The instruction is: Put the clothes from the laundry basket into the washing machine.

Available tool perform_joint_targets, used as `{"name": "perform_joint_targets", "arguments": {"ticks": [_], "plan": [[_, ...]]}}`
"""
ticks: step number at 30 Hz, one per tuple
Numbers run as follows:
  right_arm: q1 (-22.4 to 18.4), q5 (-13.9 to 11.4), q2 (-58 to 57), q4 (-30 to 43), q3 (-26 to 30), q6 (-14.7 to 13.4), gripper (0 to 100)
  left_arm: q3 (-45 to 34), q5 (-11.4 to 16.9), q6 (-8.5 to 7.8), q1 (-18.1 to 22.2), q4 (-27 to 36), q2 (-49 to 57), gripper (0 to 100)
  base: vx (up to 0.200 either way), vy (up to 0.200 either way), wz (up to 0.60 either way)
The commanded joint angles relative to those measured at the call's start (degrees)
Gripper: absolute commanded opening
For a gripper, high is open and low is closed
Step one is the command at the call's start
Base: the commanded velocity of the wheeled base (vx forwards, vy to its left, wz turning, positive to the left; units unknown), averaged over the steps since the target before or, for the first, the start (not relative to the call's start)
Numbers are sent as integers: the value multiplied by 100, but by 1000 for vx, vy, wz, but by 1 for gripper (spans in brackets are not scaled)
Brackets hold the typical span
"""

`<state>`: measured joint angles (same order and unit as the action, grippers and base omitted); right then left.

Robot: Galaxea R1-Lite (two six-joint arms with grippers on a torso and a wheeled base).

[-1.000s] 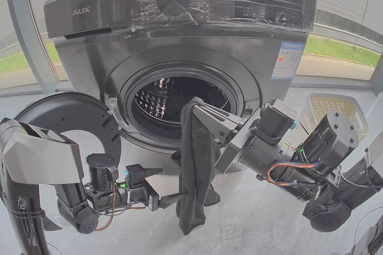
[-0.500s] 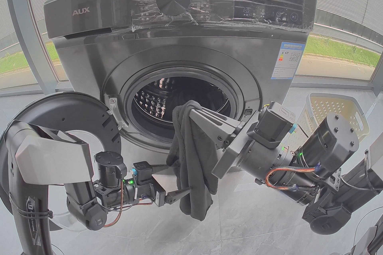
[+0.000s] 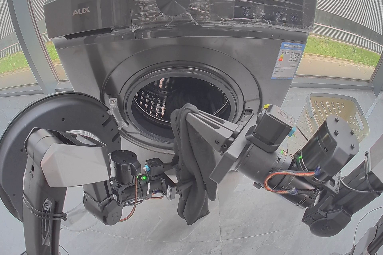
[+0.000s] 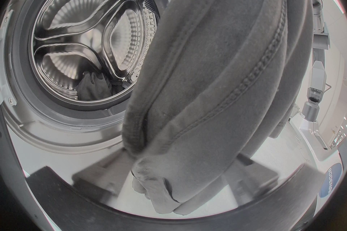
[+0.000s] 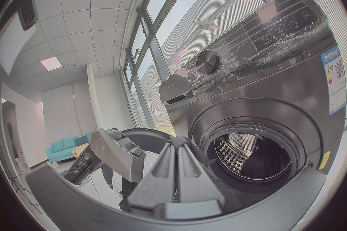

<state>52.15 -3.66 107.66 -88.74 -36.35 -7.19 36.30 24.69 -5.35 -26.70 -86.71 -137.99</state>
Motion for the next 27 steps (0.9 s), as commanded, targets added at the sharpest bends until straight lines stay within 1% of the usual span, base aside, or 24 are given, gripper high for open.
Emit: {"name": "perform_joint_targets", "arguments": {"ticks": [1, 6, 12, 15, 17, 18, 19, 21, 24, 26, 27], "plan": [[6, -3, -8, -3, 5, -1, 0, 61, 1, 8, -20, -4, -106, 0, 0, 0, 0], [-74, -3, -8, -3, -12, 7, 0, -36, 1, -1, -20, -12, 17, 0, 0, 0, 0], [-249, -12, 10, -3, -91, 16, 0, -484, 10, 25, -29, -12, 808, 0, 0, 0, 0], [-381, -21, 54, 5, -153, 16, 0, -871, 54, 69, -108, -12, 1318, 0, 0, 0, 0], [-531, -47, 124, 5, -188, 7, 0, -1354, 177, 87, -178, -4, 1916, 0, 0, 0, 0], [-566, -56, 151, 5, -197, 7, 0, -1416, 194, 87, -195, -4, 1986, 0, 0, 0, 0], [-662, -83, 212, 5, -293, 7, 0, -1741, 335, 87, -239, -4, 2346, 0, 0, 0, 0], [-785, -83, 309, 5, -434, -19, 0, -2198, 520, 87, -283, -4, 2803, 0, 0, 0, 0], [-865, -83, 397, 5, -496, -186, 0, -2672, 722, 78, -336, -4, 3287, 0, 0, 0, 0], [-865, -83, 405, 5, -496, -212, 0, -2778, 775, 78, -336, -4, 3401, 0, 0, 0, 0], [-865, -74, 467, 5, -478, -230, 0, -3006, 906, 87, -327, -4, 3717, 0, 0, 0, 0]]}}
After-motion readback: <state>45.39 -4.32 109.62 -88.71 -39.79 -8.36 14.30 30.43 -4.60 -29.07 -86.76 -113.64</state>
